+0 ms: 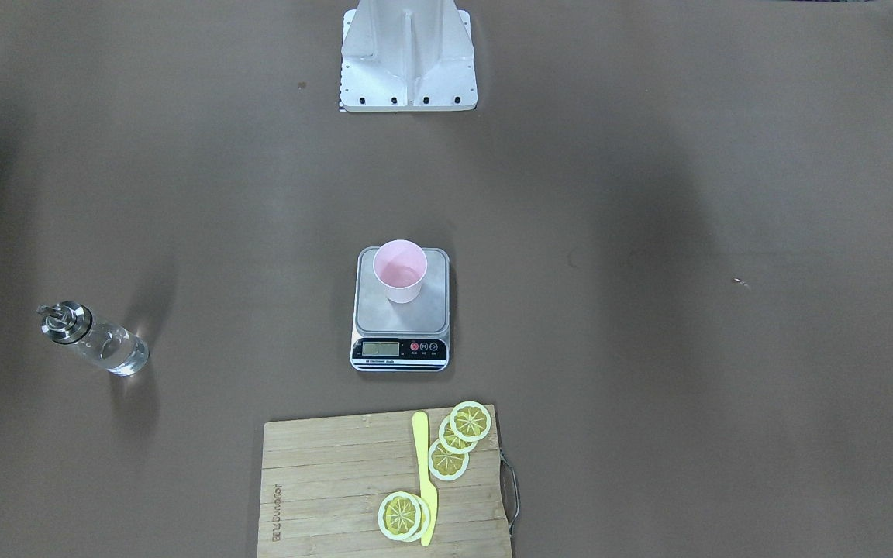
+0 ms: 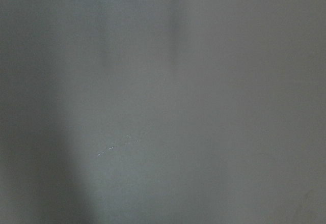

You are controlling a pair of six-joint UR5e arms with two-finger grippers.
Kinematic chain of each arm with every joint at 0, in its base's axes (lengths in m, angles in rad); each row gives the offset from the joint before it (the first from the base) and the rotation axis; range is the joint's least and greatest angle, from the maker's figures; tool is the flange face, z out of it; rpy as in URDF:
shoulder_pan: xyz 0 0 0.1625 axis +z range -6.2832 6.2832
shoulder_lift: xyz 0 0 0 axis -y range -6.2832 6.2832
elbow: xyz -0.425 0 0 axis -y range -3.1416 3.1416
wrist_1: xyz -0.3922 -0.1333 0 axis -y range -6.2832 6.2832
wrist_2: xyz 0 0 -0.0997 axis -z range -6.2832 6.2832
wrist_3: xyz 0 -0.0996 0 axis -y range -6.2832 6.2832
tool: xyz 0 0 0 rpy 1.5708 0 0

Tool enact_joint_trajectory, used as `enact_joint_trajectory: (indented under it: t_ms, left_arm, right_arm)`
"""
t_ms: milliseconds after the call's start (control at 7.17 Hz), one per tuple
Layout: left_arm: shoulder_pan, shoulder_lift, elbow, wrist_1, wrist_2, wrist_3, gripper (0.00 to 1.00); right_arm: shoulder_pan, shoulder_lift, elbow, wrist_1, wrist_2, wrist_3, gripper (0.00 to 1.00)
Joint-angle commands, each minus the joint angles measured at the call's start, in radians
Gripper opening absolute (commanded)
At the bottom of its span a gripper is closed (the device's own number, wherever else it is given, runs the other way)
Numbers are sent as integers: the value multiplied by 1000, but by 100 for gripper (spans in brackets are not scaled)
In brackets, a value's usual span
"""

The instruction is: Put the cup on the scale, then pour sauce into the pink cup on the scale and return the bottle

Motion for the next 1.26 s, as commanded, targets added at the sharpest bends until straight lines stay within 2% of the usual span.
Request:
enact_joint_trajectory:
  t_ms: [0, 279, 1116]
  left_arm:
    - [-1, 31, -11, 31, -4, 67, 99]
    - [1, 38, -9, 29, -2, 68, 99]
    - [1, 37, 2, 29, -2, 68, 99]
  right_arm:
    - [26, -16, 12, -18, 74, 0, 100]
    - [60, -59, 8, -17, 154, 2, 100]
    - [106, -79, 2, -17, 149, 5, 100]
